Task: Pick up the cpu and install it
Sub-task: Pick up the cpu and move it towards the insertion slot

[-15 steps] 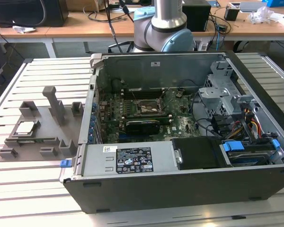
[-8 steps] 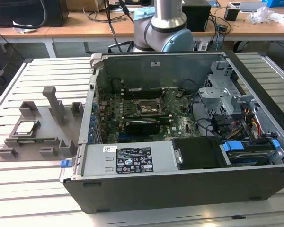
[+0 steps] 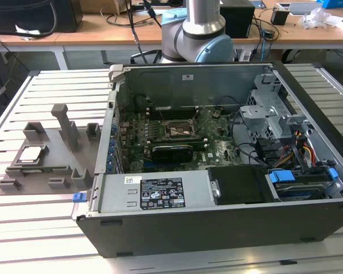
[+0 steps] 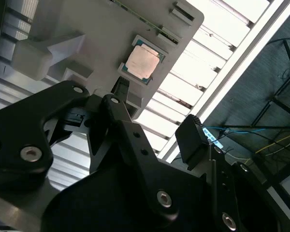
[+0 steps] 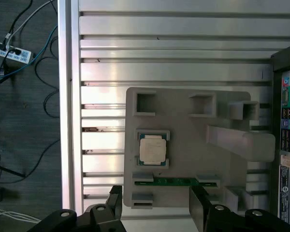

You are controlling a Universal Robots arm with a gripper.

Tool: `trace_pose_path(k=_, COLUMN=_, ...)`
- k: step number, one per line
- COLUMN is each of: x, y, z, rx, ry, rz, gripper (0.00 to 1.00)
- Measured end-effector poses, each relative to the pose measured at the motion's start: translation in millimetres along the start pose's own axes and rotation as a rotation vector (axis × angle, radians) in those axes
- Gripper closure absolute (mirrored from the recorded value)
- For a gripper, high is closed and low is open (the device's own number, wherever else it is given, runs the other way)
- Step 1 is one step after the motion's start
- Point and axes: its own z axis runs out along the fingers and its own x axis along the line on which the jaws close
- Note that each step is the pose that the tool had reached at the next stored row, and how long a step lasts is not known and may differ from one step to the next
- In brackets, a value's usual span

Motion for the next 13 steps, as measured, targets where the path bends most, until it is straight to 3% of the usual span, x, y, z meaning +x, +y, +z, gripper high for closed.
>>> trace_pose_path(k=13, x=0.3, y=0.4, z=10.7, rx=0.0, ry=0.0, rz=0.0, gripper=0.34)
